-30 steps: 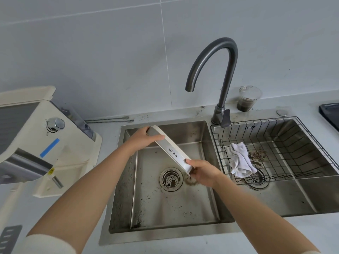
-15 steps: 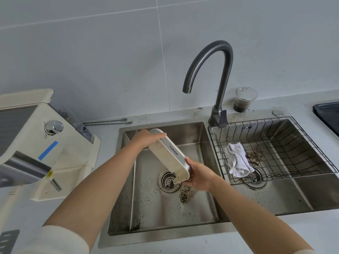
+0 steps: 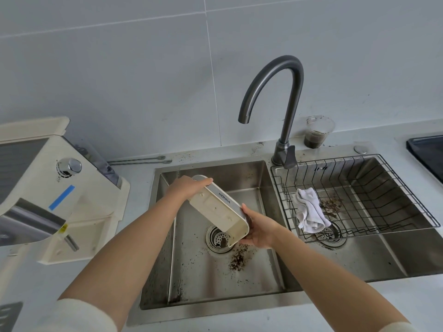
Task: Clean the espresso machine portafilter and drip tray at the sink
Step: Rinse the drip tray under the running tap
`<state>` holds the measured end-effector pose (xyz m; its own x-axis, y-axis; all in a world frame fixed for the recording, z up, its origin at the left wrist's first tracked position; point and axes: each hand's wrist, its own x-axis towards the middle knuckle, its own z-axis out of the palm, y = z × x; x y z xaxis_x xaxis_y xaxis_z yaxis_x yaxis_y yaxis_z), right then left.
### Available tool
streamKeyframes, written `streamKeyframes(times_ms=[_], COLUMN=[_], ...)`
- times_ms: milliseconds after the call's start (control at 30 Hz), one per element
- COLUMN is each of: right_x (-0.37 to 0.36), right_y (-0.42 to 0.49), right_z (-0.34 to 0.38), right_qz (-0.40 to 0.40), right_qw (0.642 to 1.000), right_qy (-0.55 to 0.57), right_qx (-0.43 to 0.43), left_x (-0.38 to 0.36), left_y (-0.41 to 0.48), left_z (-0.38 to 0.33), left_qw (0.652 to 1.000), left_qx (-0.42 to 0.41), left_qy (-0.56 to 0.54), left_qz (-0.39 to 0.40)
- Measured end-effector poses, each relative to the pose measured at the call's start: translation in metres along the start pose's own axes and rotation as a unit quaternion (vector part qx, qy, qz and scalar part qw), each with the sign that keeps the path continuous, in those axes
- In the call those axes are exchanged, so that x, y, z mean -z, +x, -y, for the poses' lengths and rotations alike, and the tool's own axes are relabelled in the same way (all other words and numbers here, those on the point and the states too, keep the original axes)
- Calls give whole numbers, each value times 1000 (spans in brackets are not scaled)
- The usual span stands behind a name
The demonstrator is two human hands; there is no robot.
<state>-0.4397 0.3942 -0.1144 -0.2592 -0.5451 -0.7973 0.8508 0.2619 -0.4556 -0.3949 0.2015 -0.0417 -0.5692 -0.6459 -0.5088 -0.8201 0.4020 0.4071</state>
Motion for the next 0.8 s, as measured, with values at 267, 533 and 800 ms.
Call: streamKeyframes(times_ms=[267,533,800], right_x=[-2,1,3], right_y=[2,2,-4], right_z=[4,14,25], right_qz=[-15,-56,-81], right_qw=[1000,994,956], right_qy=[-6,-39,-118], right_qx=[-10,86,256], left_x=[-1,-8,-21], left_y=[1,0,0], left_z=[6,18,45], left_qw=[1000,990,880], left_qx=[12,21,77], left_qy=[-4,-137,-469], left_qz=[-9,-16,22])
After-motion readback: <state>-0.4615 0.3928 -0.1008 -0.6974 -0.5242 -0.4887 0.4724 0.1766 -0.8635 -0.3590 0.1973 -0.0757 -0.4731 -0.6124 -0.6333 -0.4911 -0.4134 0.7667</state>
